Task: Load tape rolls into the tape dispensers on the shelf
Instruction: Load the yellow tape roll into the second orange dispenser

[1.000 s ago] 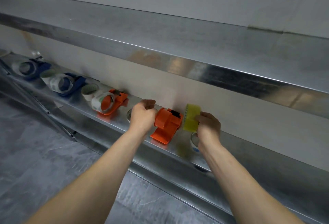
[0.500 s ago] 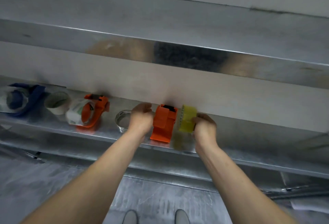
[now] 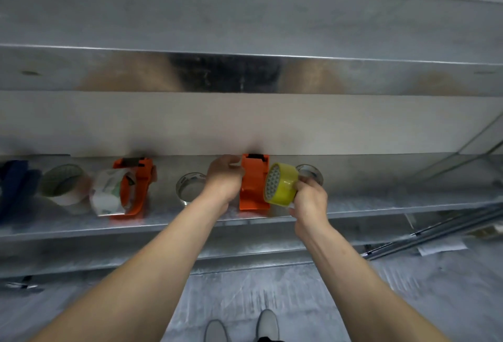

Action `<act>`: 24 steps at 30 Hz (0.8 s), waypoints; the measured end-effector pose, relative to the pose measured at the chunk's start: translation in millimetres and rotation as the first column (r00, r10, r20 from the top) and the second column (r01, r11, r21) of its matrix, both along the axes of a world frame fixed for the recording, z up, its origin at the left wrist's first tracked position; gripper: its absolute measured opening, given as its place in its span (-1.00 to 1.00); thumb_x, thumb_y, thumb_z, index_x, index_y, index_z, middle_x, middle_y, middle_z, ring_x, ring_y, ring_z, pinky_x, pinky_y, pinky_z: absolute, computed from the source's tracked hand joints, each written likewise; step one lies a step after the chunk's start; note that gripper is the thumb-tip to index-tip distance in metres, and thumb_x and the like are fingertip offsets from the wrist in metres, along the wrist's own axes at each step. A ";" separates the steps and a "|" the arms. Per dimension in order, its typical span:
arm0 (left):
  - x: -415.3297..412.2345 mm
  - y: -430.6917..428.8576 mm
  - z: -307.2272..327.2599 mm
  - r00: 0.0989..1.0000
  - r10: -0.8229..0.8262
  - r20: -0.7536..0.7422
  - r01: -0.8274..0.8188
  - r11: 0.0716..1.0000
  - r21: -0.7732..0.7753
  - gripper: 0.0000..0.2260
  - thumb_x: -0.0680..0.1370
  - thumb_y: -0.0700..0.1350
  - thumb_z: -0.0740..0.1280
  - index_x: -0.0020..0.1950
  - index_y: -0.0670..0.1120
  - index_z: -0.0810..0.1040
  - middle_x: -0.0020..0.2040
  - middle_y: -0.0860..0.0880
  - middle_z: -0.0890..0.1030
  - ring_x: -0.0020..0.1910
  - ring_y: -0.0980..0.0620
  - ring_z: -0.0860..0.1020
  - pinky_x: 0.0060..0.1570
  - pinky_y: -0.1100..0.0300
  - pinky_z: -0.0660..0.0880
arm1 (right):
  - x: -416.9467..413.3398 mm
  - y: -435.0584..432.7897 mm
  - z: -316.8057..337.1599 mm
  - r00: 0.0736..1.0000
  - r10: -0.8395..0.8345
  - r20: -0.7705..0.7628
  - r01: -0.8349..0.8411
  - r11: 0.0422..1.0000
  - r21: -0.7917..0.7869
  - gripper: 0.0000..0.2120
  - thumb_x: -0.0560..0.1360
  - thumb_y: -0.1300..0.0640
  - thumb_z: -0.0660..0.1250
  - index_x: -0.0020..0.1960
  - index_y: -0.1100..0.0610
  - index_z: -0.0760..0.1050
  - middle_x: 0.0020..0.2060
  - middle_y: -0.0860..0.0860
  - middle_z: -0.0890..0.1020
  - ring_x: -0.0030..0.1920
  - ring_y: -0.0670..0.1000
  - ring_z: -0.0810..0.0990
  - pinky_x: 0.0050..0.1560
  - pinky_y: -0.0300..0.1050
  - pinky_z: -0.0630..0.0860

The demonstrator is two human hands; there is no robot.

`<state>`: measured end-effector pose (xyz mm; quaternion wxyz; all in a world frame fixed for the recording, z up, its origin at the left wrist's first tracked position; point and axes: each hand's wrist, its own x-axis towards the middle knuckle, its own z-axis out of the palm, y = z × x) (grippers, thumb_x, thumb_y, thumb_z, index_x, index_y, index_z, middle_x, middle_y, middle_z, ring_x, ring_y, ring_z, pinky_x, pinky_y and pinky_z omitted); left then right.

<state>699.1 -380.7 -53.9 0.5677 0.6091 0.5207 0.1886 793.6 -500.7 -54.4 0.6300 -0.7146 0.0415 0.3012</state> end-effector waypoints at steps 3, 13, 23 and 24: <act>0.0 1.2 -2.1 1.000 -0.016 0.010 0.016 1.000 -0.001 -0.72 0.51 -0.29 0.30 0.14 -0.01 0.57 0.08 -0.09 0.63 0.00 -0.09 0.62 0.01 -0.03 0.61 | -6.3 5.3 0.0 0.999 0.009 -0.046 -0.008 1.000 0.021 -0.76 0.59 0.32 0.20 0.15 0.11 0.54 -0.04 0.11 0.64 -0.14 0.03 0.60 0.04 0.08 0.58; 0.8 11.2 -10.3 0.994 -0.113 0.009 0.113 0.993 0.031 -0.69 0.47 -0.30 0.34 0.16 -0.07 0.66 0.02 -0.12 0.69 -0.05 -0.12 0.66 0.02 -0.09 0.62 | -15.9 25.1 -5.4 0.991 0.005 -0.133 -0.003 1.000 0.018 -0.77 0.62 0.27 0.17 -0.06 0.00 0.51 -0.16 0.06 0.63 -0.14 0.08 0.62 0.09 0.21 0.59; -6.5 12.6 -3.2 0.985 -0.140 0.102 0.148 0.986 -0.073 -0.64 0.53 -0.38 0.25 -0.16 0.06 0.65 -0.21 -0.17 0.66 -0.17 -0.21 0.65 -0.08 -0.17 0.64 | -25.0 45.2 2.3 0.979 0.192 0.068 -0.191 0.981 -0.015 -0.71 0.55 0.27 0.19 -0.03 0.02 0.66 -0.28 0.01 0.67 -0.24 0.03 0.59 -0.21 -0.07 0.49; -6.8 12.9 -2.8 0.986 -0.110 0.124 0.124 0.985 -0.118 -0.68 0.56 -0.34 0.24 -0.17 0.02 0.65 -0.18 -0.22 0.65 -0.17 -0.21 0.65 -0.07 -0.16 0.63 | -25.2 45.4 2.3 0.962 0.247 0.120 -0.244 0.969 -0.040 -0.69 0.53 0.25 0.21 -0.09 -0.04 0.68 -0.32 -0.02 0.69 -0.26 0.03 0.58 -0.23 -0.07 0.47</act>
